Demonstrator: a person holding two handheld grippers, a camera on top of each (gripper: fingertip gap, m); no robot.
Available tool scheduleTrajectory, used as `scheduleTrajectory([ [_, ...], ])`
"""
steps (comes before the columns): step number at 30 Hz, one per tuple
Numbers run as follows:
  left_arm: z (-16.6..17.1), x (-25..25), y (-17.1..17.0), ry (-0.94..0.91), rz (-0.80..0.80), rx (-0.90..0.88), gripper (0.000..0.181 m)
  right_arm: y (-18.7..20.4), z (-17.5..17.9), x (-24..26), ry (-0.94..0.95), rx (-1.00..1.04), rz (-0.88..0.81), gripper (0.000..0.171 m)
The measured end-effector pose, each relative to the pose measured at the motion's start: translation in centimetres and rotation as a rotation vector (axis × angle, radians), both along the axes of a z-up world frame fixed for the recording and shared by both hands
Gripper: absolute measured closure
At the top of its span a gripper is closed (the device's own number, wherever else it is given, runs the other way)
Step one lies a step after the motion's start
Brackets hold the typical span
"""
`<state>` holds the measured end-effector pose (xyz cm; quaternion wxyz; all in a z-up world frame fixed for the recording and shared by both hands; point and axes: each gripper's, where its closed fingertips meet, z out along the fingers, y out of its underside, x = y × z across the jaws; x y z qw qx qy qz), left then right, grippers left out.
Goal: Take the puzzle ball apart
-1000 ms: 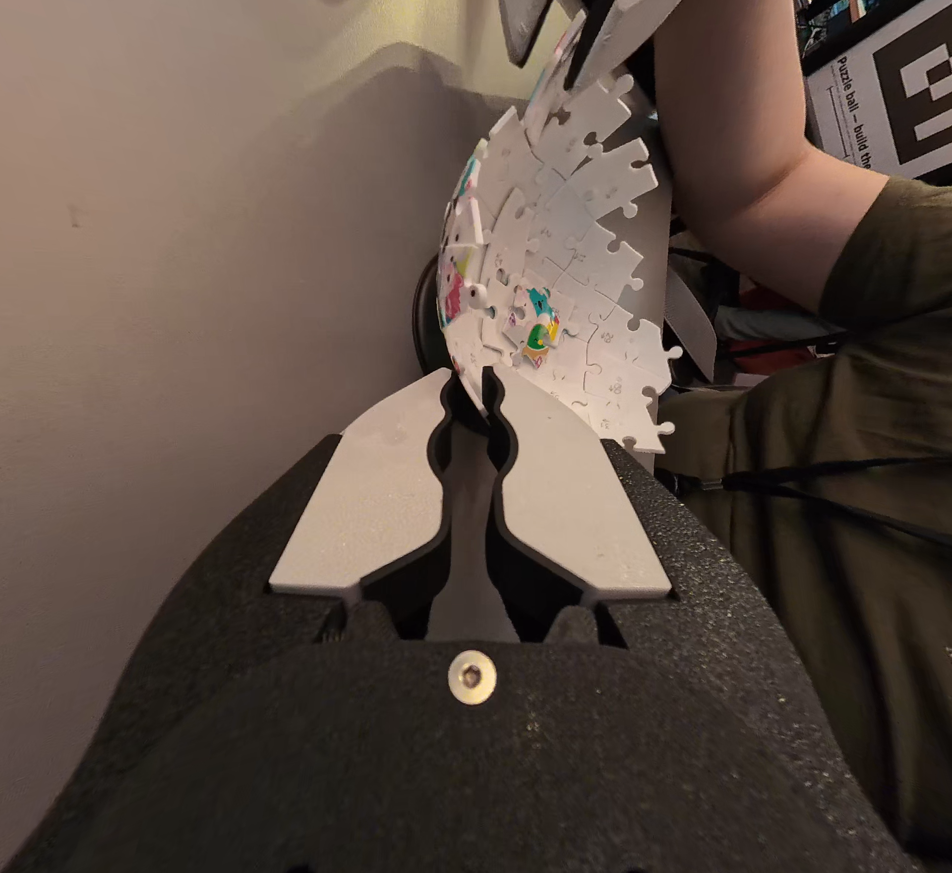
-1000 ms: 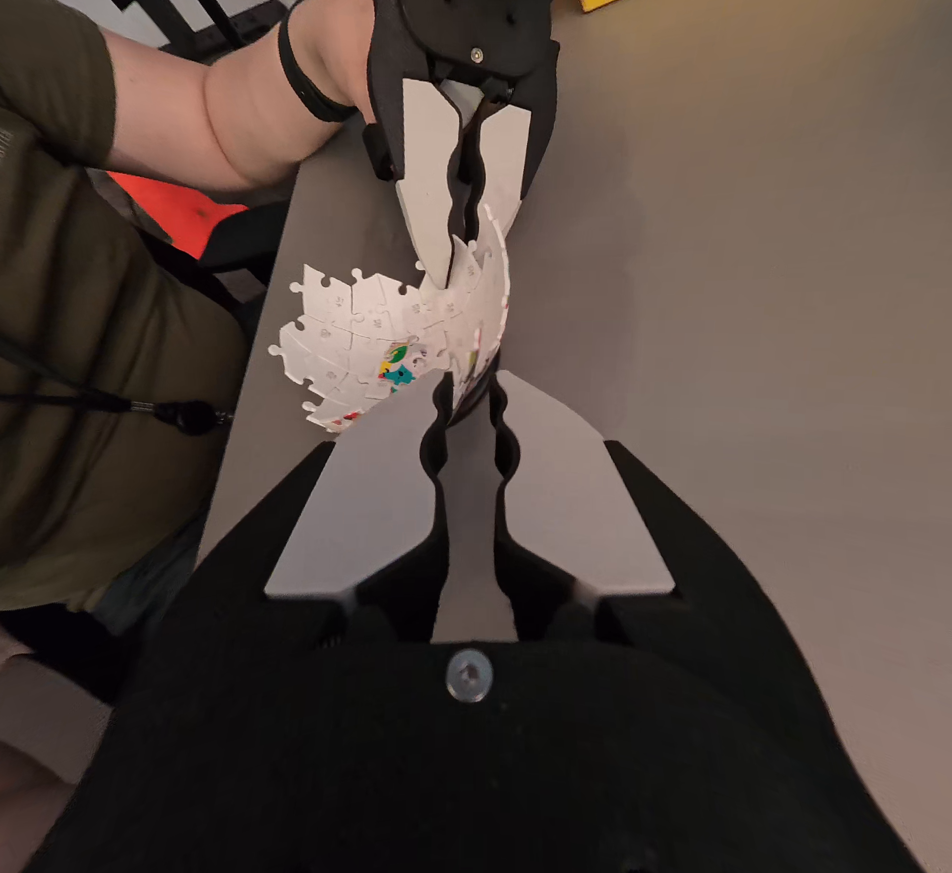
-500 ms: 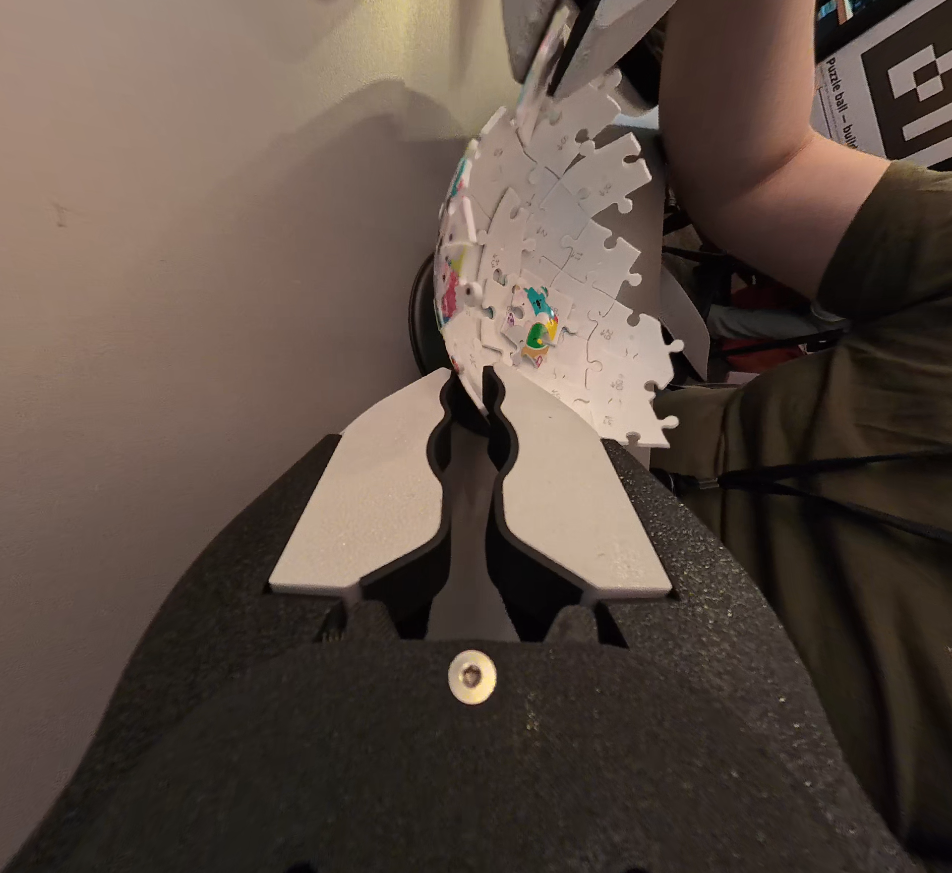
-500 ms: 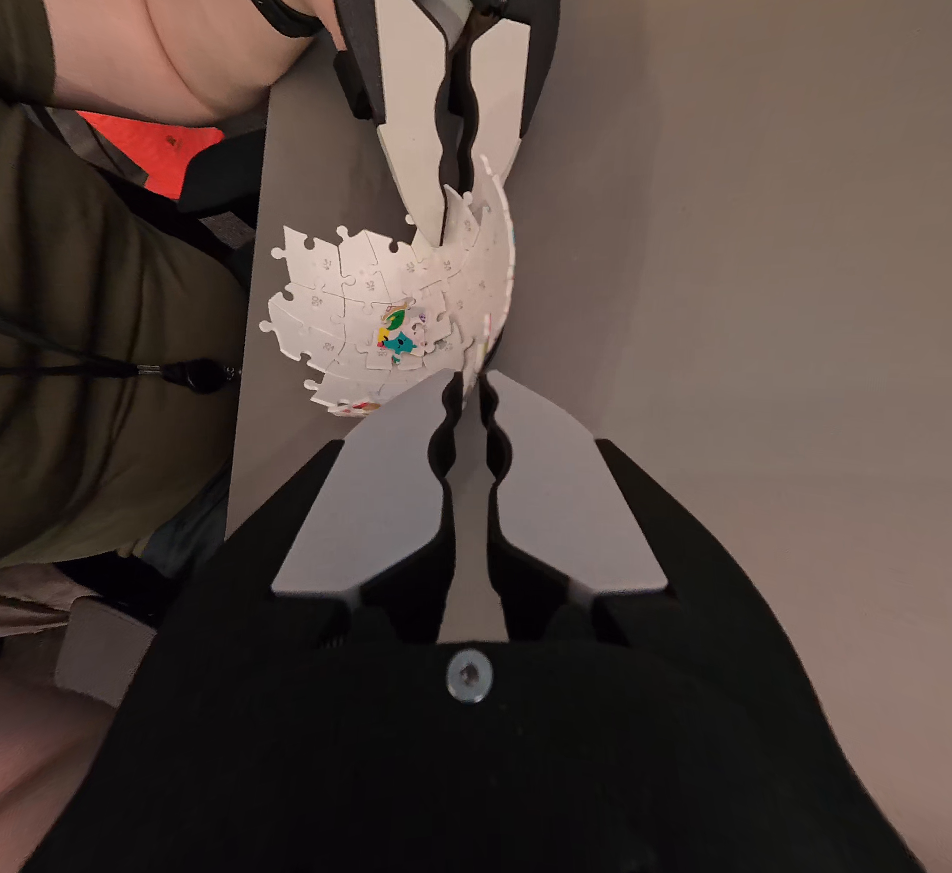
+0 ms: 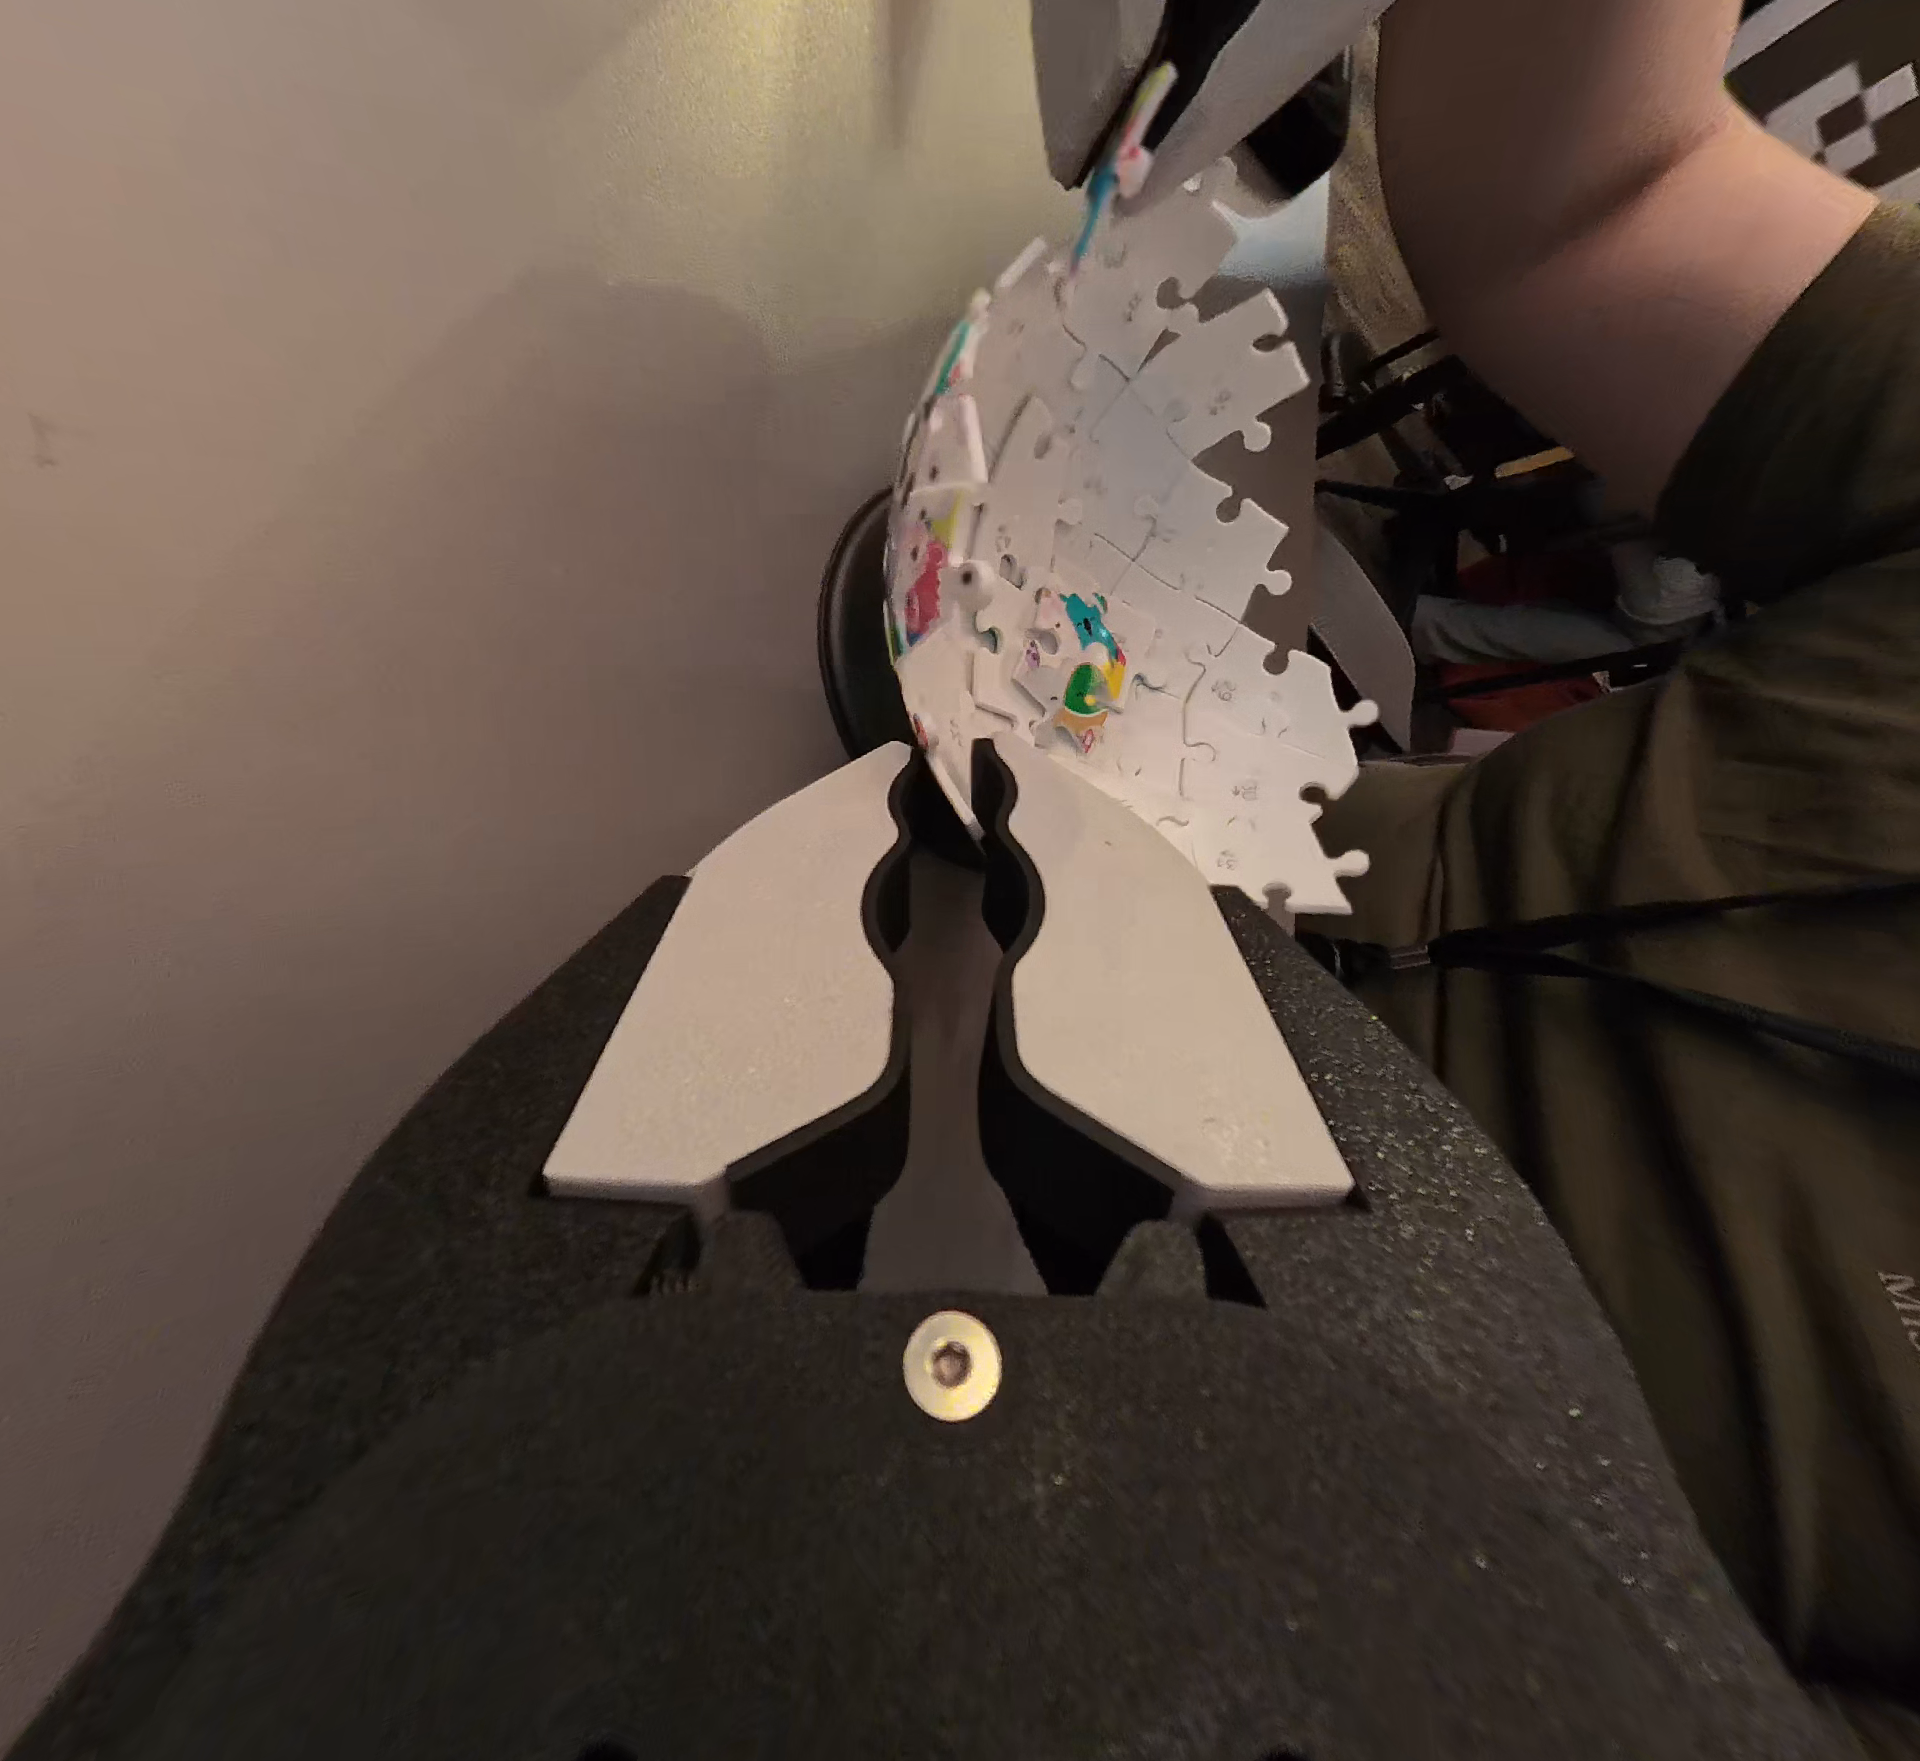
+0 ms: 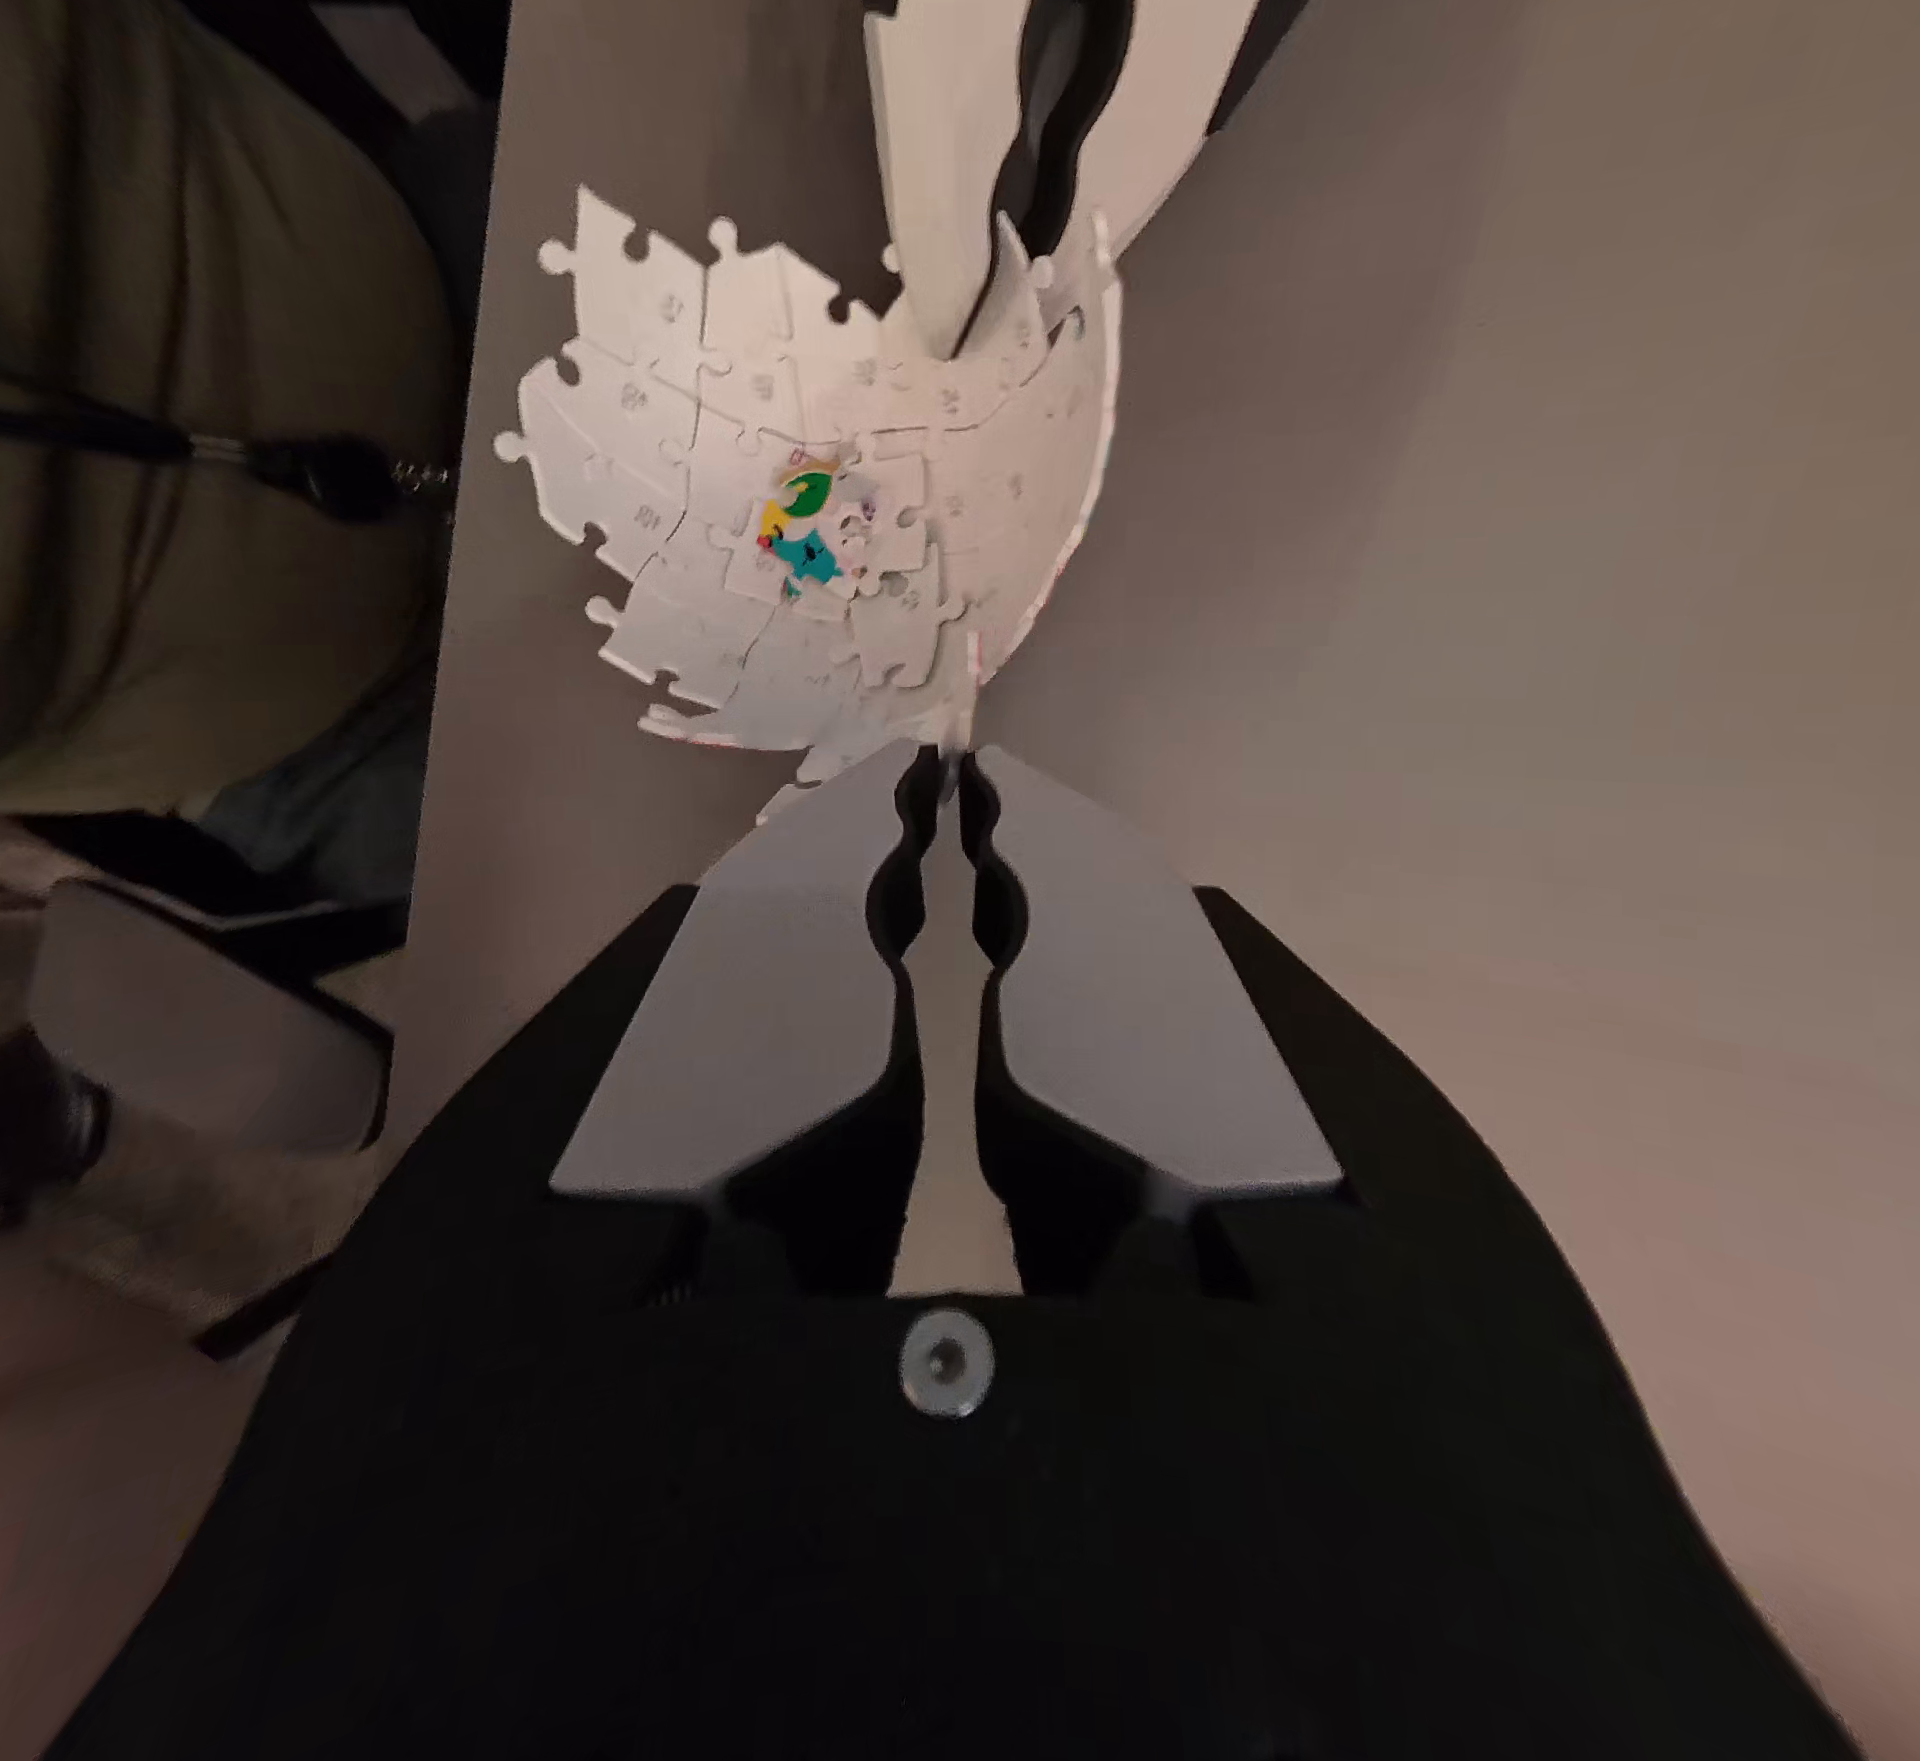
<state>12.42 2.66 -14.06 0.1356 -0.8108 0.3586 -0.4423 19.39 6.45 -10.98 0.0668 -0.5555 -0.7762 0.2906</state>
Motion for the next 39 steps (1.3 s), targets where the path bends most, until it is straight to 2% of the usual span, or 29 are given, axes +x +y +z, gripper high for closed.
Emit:
scheduleTrajectory([
  [2, 0.0, 0.1, 0.0, -0.001, 0.001, 0.003, 0.173, -0.1, 0.2, 0.1, -0.062, -0.015, 0.01, 0.167],
  [5, -0.2, 0.0, -0.1, 0.005, -0.011, 0.007, 0.174, -0.1, 0.2, 0.0, -0.189, -0.161, -0.051, 0.168],
  [7, -0.1, 0.2, -0.1, -0.002, -0.014, 0.014, 0.174, -0.1, -0.3, 0.5, -0.226, -0.147, 0.014, 0.168],
  [10, -0.1, 0.1, -0.3, 0.011, -0.031, 0.027, 0.173, -0.3, -0.1, 0.3, -0.175, -0.086, 0.151, 0.168],
  [16, -0.2, -0.1, -0.1, 0.029, -0.039, 0.071, 0.172, 0.4, 0.0, -0.4, -0.042, -0.137, 0.229, 0.167],
  [23, -0.2, 0.1, -0.2, 0.01, -0.054, 0.057, 0.173, -0.5, 0.2, -0.2, 0.061, -0.444, 0.29, 0.168],
  [33, -0.5, 0.3, -0.8, 0.03, -0.089, 0.059, 0.174, -2.3, 1.6, -0.7, -0.022, -0.894, 0.437, 0.169],
  [39, -0.2, 0.2, -0.7, 0.021, -0.082, 0.073, 0.176, -2.1, 2.0, -0.7, 0.132, -0.946, 0.486, 0.169],
])
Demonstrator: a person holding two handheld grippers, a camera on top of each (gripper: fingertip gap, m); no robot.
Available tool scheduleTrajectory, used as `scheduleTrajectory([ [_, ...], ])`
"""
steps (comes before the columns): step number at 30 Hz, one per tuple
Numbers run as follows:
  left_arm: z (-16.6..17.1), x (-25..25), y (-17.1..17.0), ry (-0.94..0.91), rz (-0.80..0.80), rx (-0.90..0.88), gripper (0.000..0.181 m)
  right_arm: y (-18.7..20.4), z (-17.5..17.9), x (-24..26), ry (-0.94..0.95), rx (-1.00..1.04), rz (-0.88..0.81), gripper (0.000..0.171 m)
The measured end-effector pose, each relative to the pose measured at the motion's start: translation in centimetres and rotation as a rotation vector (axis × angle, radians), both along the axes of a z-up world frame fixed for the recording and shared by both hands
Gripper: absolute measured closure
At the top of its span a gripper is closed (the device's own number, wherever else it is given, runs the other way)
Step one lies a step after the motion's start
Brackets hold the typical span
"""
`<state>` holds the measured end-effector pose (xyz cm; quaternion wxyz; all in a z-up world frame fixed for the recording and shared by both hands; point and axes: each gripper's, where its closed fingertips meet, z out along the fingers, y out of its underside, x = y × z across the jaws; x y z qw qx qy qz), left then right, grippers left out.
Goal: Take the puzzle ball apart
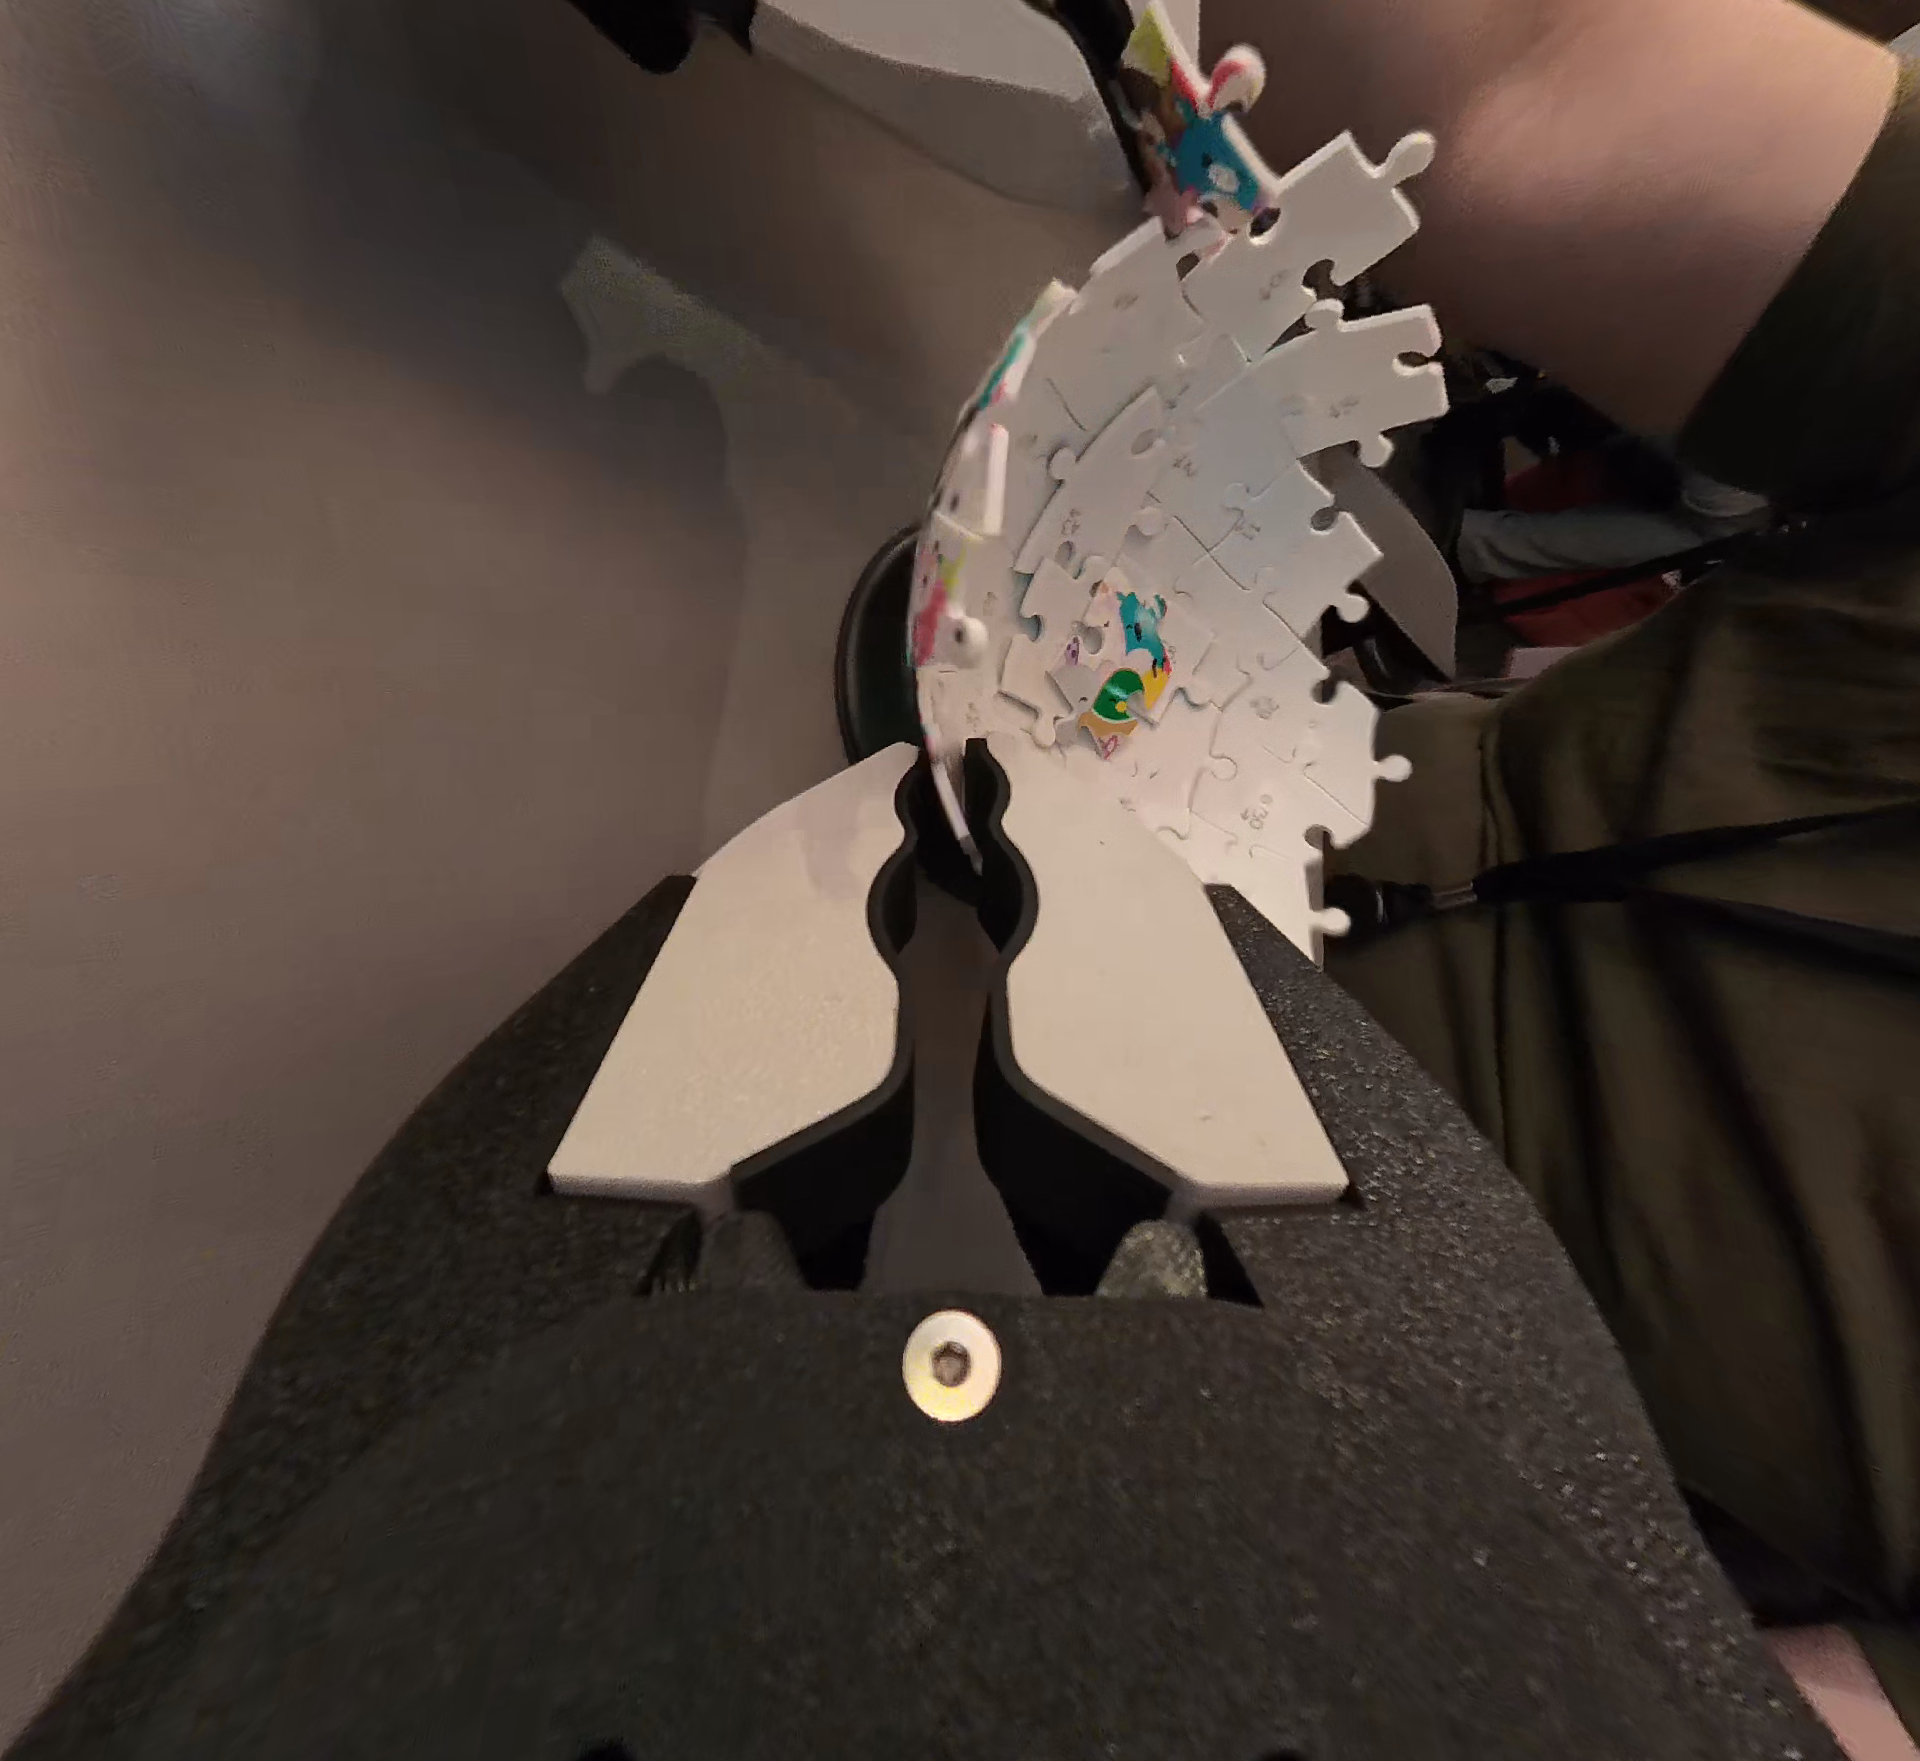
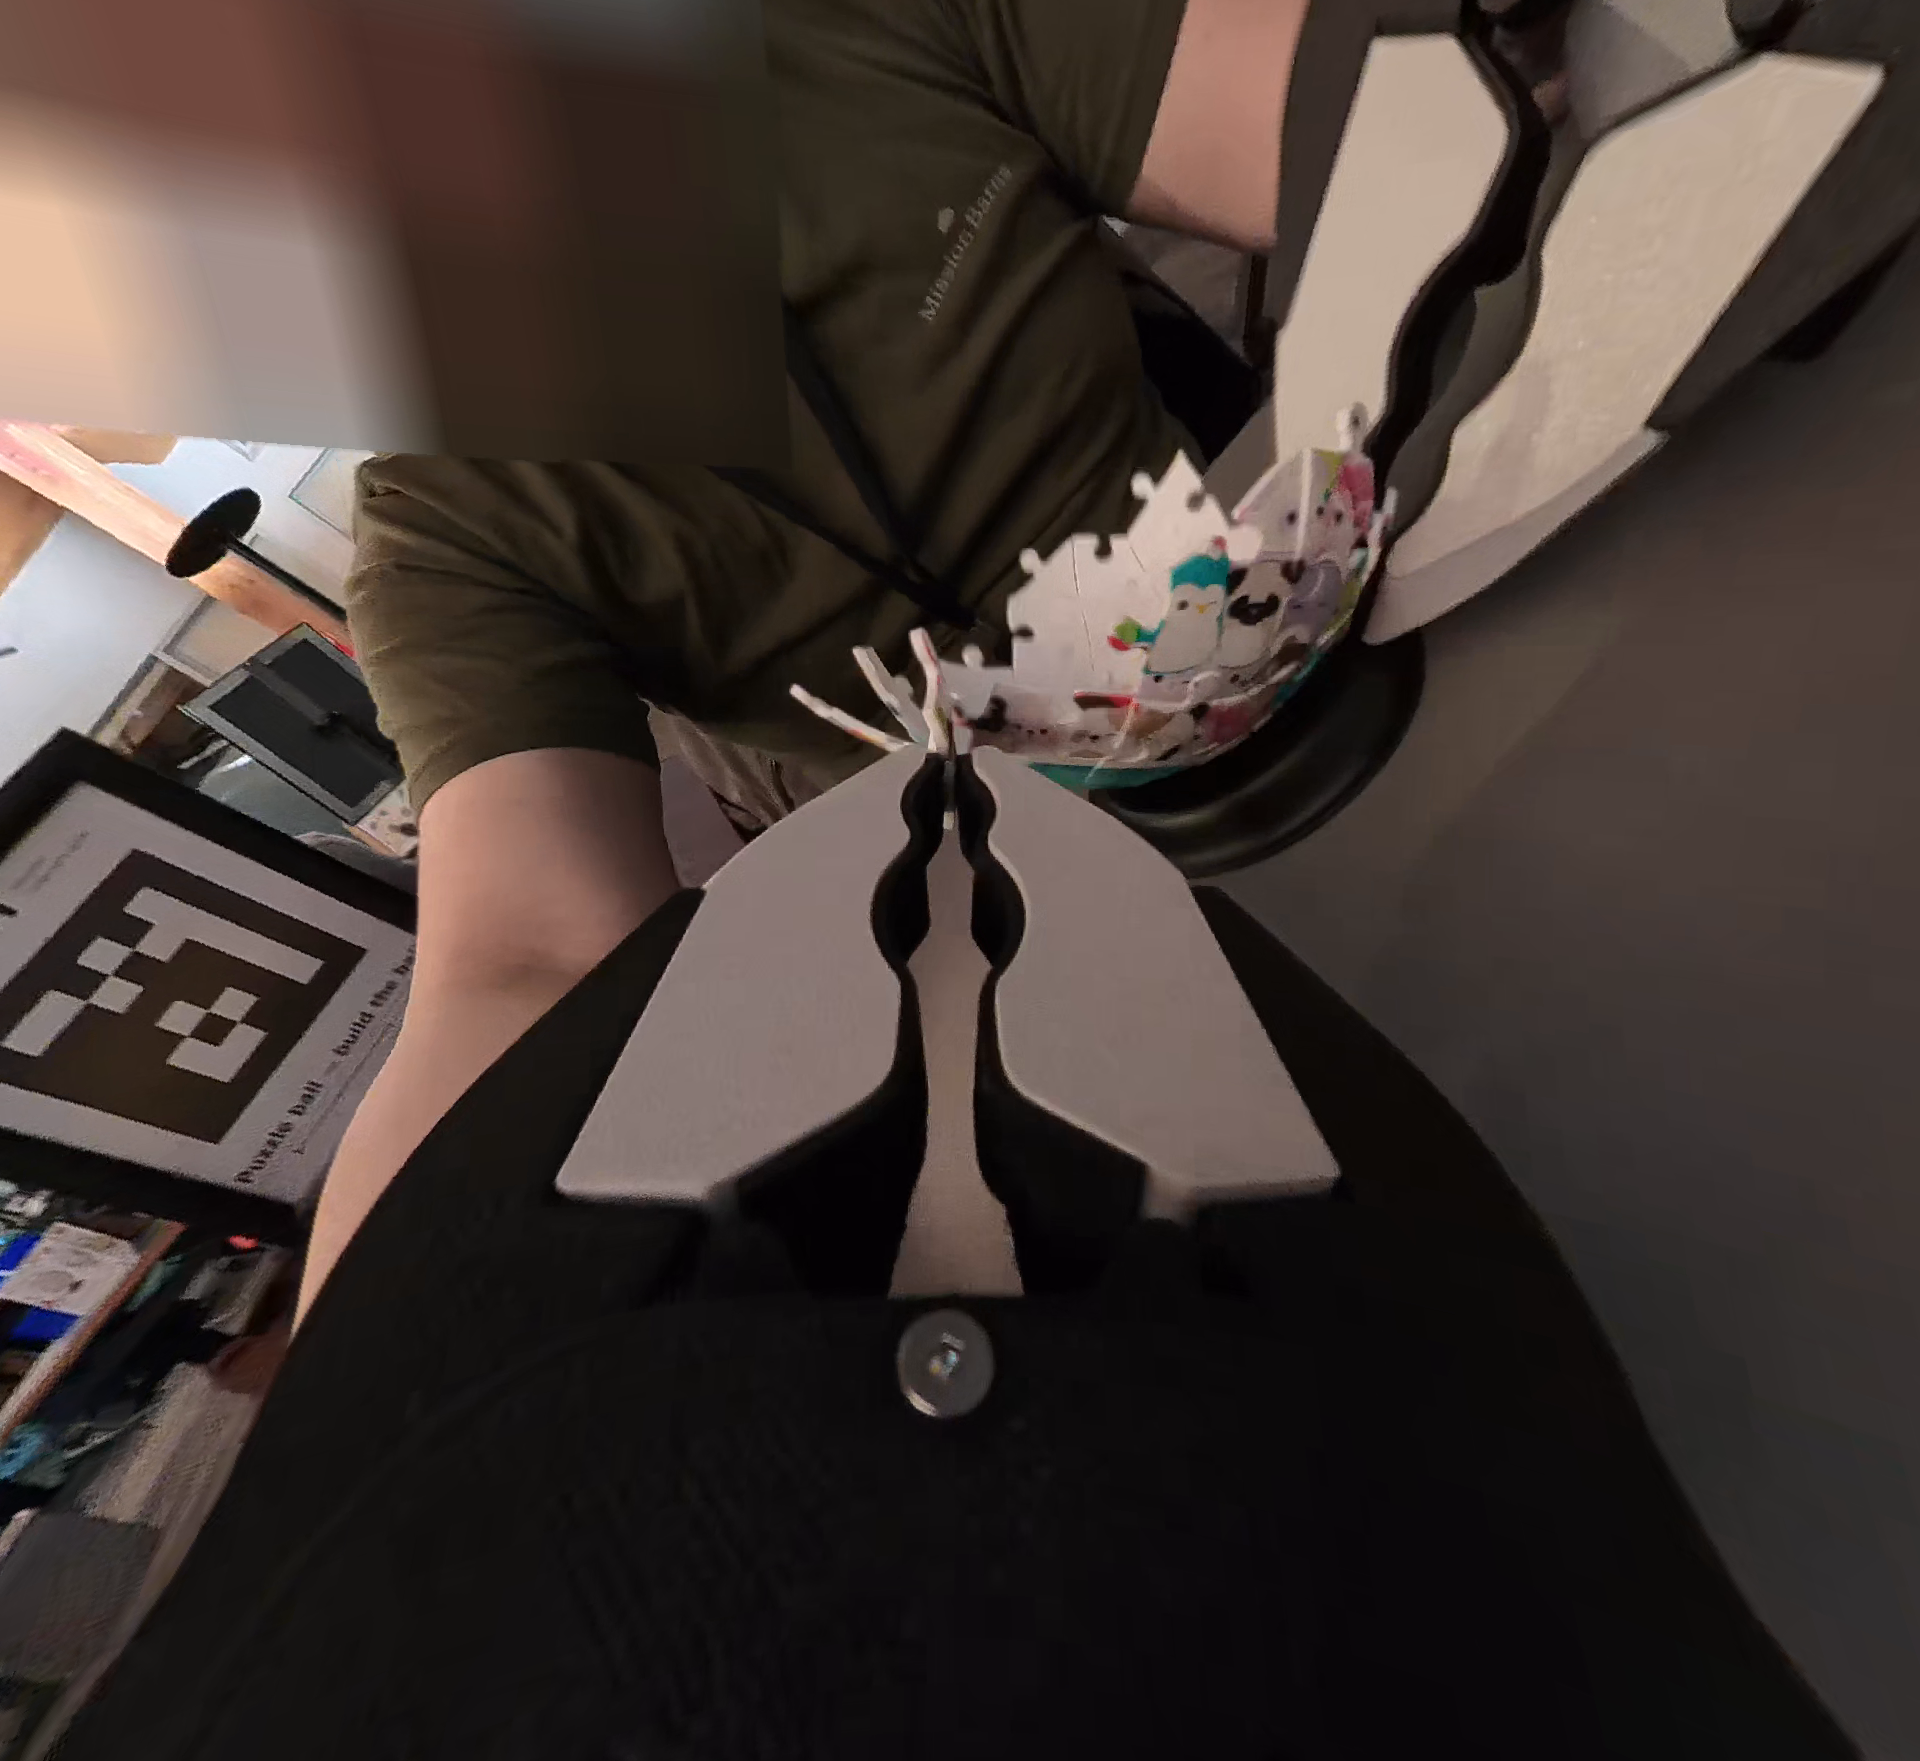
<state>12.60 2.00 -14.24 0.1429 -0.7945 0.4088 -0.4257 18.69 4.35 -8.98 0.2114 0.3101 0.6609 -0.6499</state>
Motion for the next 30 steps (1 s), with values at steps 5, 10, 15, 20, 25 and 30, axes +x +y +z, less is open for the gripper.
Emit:
scheduleTrajectory([
  [5, -0.4, 0.3, -0.6, 0.025, -0.032, 0.002, 0.175, 1.0, 1.8, 0.1, 0.049, -0.075, -0.056, 0.169],
  [10, -0.2, 0.2, -0.3, 0.005, 0.003, -0.033, 0.175, 0.5, 2.5, 0.1, 0.078, 0.056, -0.12, 0.169],
  [15, 0.8, 0.1, 0.6, -0.024, 0.053, 0.033, 0.163, 2.5, 5.9, -0.6, 0.154, 0.401, -0.467, 0.168],
  [20, 2.6, -0.4, 2.1, -0.06, 0.137, 0.141, 0.151, 9.8, 11.8, 4.3, 0.193, 0.739, -1.045, 0.168],
  [25, 4.2, -1.0, 3.2, -0.107, 0.201, 0.224, 0.149, 22.9, 10.3, 18.0, -0.139, 0.739, -1.801, 0.168],
  [30, 3.9, -1.1, 3.4, -0.103, 0.209, 0.217, 0.15, 25.5, -2.0, 23.9, -0.746, 0.553, -1.773, 0.168],
])
